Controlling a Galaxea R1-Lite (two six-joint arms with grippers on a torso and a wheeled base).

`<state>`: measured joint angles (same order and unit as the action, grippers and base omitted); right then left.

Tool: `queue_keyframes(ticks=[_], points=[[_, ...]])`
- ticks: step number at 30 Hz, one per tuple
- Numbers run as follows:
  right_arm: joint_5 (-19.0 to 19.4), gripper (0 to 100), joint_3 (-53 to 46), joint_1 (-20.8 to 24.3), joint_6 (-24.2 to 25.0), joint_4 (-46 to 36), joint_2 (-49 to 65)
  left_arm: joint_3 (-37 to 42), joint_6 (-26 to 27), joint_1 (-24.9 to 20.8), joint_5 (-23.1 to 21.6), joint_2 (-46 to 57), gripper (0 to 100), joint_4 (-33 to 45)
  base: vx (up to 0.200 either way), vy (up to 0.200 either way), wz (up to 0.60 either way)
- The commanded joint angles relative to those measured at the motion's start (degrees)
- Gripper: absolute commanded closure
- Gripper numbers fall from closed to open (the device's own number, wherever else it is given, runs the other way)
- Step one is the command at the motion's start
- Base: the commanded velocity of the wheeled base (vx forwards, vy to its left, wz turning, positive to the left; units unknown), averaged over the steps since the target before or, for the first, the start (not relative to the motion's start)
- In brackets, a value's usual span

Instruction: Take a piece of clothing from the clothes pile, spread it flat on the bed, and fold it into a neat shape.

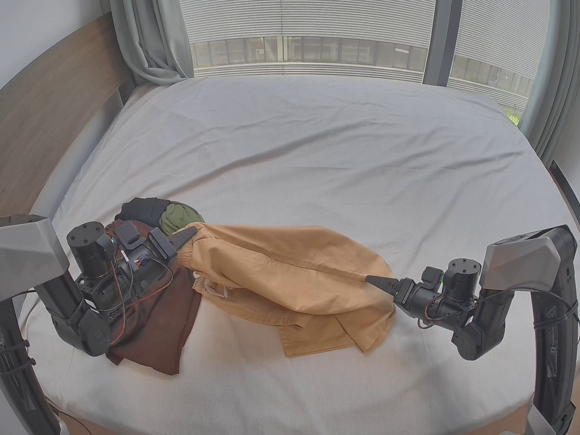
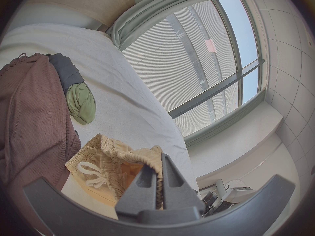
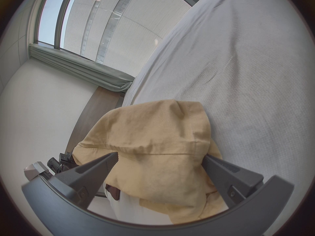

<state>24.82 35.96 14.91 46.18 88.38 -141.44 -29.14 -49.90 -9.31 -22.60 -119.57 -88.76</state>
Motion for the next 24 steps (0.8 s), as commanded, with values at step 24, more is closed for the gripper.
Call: queue_keyframes(ticks=[24], points=[[7.00,0,-0.28,-4.63,-1.62,0.12,0.02,-0.22,-0.03,-0.35,-0.07,-0.05,100,-0.10,0.000,0.000,0.00]])
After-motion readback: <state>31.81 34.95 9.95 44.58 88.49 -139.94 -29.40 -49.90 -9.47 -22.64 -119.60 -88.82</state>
